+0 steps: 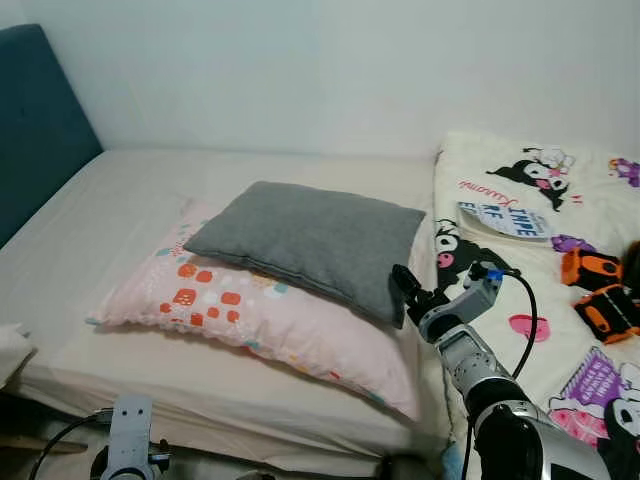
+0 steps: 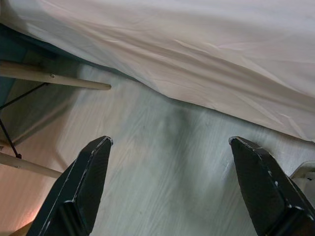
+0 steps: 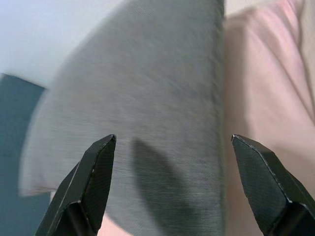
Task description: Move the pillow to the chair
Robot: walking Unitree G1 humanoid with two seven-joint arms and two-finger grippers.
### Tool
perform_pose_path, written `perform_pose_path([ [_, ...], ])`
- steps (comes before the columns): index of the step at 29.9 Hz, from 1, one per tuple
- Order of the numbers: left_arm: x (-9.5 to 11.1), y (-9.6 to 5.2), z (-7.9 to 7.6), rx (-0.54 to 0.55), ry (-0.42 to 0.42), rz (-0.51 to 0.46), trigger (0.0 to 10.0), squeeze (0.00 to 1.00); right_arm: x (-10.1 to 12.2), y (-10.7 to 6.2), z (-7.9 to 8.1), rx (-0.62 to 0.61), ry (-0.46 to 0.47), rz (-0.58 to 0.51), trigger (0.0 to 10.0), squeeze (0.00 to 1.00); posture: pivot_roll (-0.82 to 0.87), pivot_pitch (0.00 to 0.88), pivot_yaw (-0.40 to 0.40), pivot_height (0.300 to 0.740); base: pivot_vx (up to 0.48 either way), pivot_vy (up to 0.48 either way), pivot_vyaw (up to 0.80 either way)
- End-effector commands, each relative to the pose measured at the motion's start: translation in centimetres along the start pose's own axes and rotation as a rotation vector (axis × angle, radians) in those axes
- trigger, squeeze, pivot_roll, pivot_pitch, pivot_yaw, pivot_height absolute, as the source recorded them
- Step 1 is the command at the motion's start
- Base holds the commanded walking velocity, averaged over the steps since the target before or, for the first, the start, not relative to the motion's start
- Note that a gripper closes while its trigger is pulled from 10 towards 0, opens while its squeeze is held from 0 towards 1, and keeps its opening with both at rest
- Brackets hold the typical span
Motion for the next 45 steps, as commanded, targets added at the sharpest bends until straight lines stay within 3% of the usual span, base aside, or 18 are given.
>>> perform_pose_path([
  [1, -0.1, 0.0, 1.3, 0.016, 0.02, -0.011, 10.0, 0.0, -1.2, 0.1, -0.1, -0.056, -0.03, 0.049, 10.0, 0.0, -0.04, 0.093, 0.065, 0.62, 0.0, 0.0, 0.0],
  [9, -0.2, -0.3, 1.8, 0.026, 0.014, -0.032, 10.0, 0.0, -0.8, 0.7, 1.7, 0.022, 0.014, 0.031, 10.0, 0.0, -0.02, 0.115, 0.065, 0.62, 0.0, 0.0, 0.0],
  [14, -0.2, -0.4, 2.0, 0.028, 0.017, -0.038, 10.0, 0.0, -1.3, 0.8, 2.0, 0.031, 0.023, 0.047, 10.0, 0.0, 0.0, 0.132, 0.064, 0.62, 0.0, 0.0, 0.0],
  [16, -0.3, -0.5, 2.4, 0.032, 0.028, -0.047, 10.0, 0.0, -2.4, 0.6, 1.9, 0.014, 0.166, 0.062, 10.0, 0.0, 0.01, 0.144, 0.062, 0.62, 0.0, 0.0, 0.0],
  [18, -0.4, -0.6, 2.6, 0.034, 0.037, -0.052, 10.0, 0.0, -3.5, 0.2, 1.3, -0.023, 0.251, 0.082, 10.0, 0.0, 0.02, 0.15, 0.058, 0.62, 0.0, 0.0, 0.0],
  [29, -1.1, -1.1, 3.5, 0.042, 0.049, -0.061, 10.0, 0.0, -5.6, -0.4, 0.6, -0.07, 0.201, 0.146, 10.0, 0.0, 0.05, 0.185, 0.066, 0.62, 0.0, 0.0, 0.0],
  [35, -1.5, -1.7, 4.0, 0.039, 0.056, -0.078, 10.0, 0.0, -5.0, -0.5, 0.0, -0.081, 0.087, 0.137, 10.0, 0.0, 0.05, 0.227, 0.077, 0.62, 0.0, 0.0, 0.0],
  [39, -1.6, -1.9, 4.0, 0.032, 0.058, -0.085, 10.0, 0.0, -4.5, -0.5, 0.3, -0.035, 0.133, 0.106, 10.0, 0.0, 0.04, 0.252, 0.083, 0.62, 0.0, 0.0, 0.0],
  [40, -1.7, -1.9, 4.0, 0.029, 0.06, -0.086, 10.0, 0.0, -4.5, -0.5, 0.6, -0.011, 0.153, 0.099, 5.2, 0.0, 0.04, 0.264, 0.083, 0.62, 0.0, 0.0, 0.0],
  [42, -1.7, -2.0, 3.9, 0.027, 0.061, -0.087, 10.0, 0.0, -4.4, -0.4, 0.8, 0.006, 0.168, 0.093, 5.2, 0.0, 0.04, 0.266, 0.083, 0.62, 0.0, 0.0, 0.0],
  [43, -1.6, -2.0, 4.0, 0.025, 0.062, -0.093, 10.0, 0.0, -4.3, -0.4, 1.1, 0.024, 0.188, 0.087, 0.0, 0.0, 0.05, 0.273, 0.082, 0.62, 0.0, 0.0, 0.0],
  [45, -1.4, -2.0, 4.0, 0.025, 0.064, -0.103, 10.0, 0.0, -4.3, -0.3, 1.5, 0.042, 0.197, 0.085, 0.0, 0.0, 0.05, 0.277, 0.08, 0.62, 0.0, 0.0, 0.0],
])
Point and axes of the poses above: a point about 5 cm out from each wrist's last joint towards the gripper, its own y axis pointing out of the wrist towards the gripper, its own x axis along the axis of the wrist's last joint, z = x × y, the point moved 5 cm from there along y, pointing out of the wrist towards the gripper, and after that the axes turned 6 degrees about -y, right-handed, at the moved point
